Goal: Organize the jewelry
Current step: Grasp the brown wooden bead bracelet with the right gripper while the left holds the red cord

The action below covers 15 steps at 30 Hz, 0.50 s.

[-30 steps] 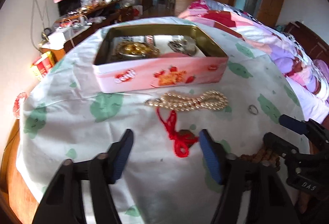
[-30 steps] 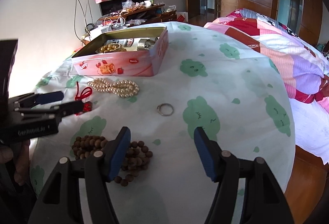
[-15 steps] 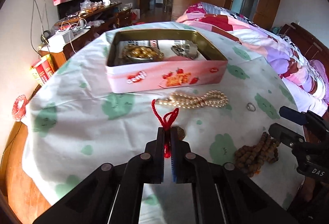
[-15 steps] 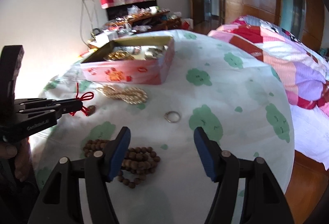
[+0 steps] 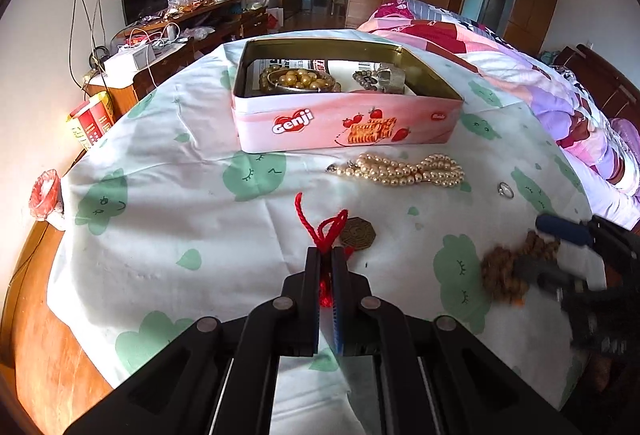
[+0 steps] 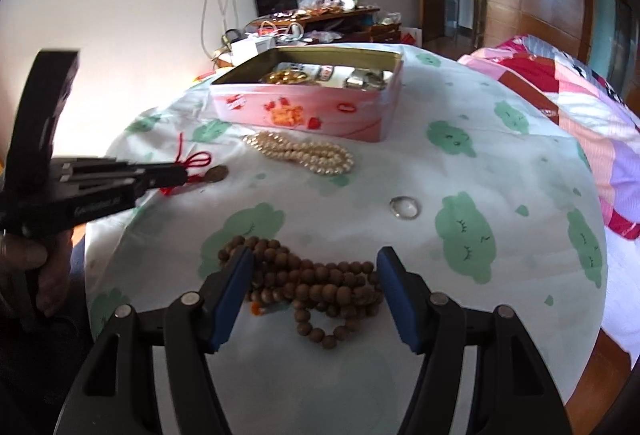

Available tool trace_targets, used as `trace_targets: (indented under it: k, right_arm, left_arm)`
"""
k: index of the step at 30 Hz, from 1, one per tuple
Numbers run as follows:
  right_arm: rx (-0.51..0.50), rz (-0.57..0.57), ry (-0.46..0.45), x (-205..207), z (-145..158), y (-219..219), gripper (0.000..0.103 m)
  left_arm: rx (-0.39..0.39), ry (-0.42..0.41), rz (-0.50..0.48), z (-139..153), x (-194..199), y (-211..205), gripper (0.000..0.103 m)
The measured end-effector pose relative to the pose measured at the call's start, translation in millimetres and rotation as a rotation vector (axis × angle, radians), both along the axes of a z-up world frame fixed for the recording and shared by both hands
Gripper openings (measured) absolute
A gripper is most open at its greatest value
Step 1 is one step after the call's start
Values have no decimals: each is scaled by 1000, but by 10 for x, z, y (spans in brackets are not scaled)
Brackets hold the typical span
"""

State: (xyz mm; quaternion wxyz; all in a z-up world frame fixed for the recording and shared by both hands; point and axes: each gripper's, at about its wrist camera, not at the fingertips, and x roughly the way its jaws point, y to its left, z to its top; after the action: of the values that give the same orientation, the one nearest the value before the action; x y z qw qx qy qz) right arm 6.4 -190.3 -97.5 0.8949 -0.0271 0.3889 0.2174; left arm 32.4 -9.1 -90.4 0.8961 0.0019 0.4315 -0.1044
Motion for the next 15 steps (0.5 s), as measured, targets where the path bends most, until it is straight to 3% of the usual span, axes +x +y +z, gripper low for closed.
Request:
trace_targets:
  k: [3,7,15]
  right_arm:
    - [-1,-103,13,142,3,-66,66]
    - [15,-109,16,167,6,-74,66]
    - [66,62,-3,45,179,-143,66]
  left_arm:
    - [6,-5,-8,-1,-20,-18,4]
    - [6,-6,-6,1,-24,-21,4]
    - [0,-8,-5,20,-26,-13,4]
